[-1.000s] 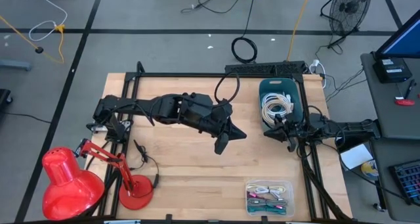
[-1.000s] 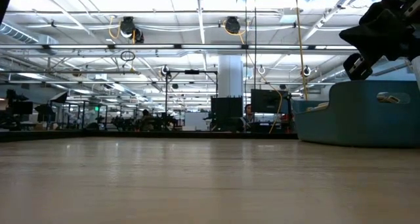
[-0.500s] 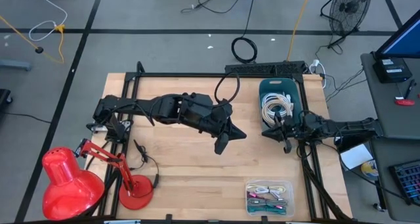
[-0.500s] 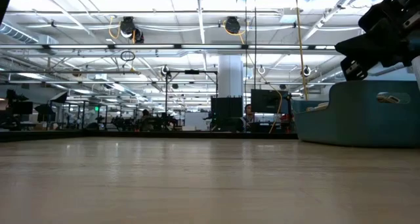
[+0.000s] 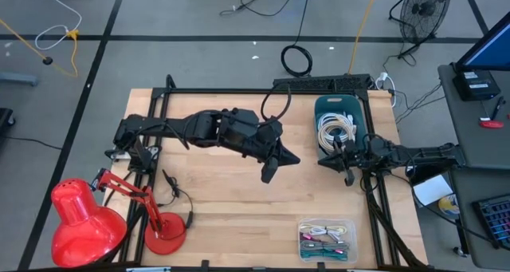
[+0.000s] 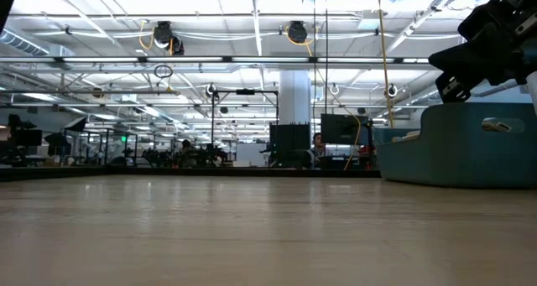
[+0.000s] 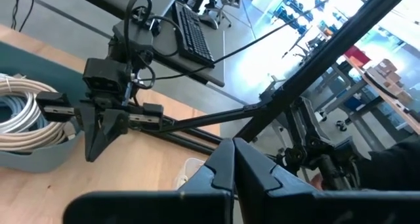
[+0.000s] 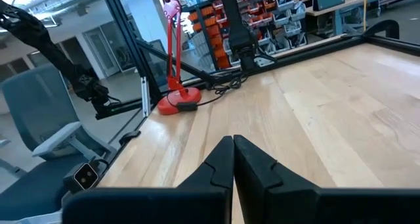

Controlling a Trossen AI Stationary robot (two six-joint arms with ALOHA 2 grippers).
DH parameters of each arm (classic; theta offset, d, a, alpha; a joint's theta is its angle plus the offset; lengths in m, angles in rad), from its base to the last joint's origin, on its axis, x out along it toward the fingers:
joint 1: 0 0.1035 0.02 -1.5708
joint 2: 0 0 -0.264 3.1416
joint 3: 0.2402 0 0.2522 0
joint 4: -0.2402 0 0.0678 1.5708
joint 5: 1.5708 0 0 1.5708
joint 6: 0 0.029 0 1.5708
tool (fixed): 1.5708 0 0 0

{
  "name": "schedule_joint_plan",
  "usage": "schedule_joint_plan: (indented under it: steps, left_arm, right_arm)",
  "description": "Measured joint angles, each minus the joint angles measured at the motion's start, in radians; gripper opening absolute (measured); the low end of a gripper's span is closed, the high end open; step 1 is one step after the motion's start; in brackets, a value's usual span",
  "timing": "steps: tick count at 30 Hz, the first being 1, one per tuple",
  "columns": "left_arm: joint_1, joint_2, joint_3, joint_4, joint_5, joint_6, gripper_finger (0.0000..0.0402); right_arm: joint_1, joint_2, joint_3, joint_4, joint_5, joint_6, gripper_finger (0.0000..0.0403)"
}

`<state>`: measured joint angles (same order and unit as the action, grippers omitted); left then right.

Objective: Pick & Place USB Port
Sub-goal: Return to Home Position

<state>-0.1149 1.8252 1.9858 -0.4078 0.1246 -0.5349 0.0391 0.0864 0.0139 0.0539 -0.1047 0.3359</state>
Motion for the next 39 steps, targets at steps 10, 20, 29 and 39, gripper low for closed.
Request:
schedule_joint_plan:
  steps: [10, 20, 29, 39]
  left_arm:
    - [0.010, 0.000, 0.000, 0.018, 0.003, 0.033, 0.0004]
    - [0.019, 0.000, 0.000, 0.018, 0.007, 0.045, 0.0003]
    - [0.023, 0.000, 0.000, 0.018, 0.009, 0.065, 0.0006]
    - [0.042, 0.000, 0.000, 0.024, 0.010, 0.093, 0.0002]
  right_arm:
    - [0.000, 0.000, 0.000, 0.017, -0.001, 0.000, 0.0000]
    - [0.000, 0.000, 0.000, 0.024, -0.001, 0.000, 0.0000]
    - [0.000, 0.001, 0.000, 0.024, -0.001, 0.000, 0.0000]
    - [0.015, -0.077, 0.000, 0.111, -0.001, -0.001, 0.0000]
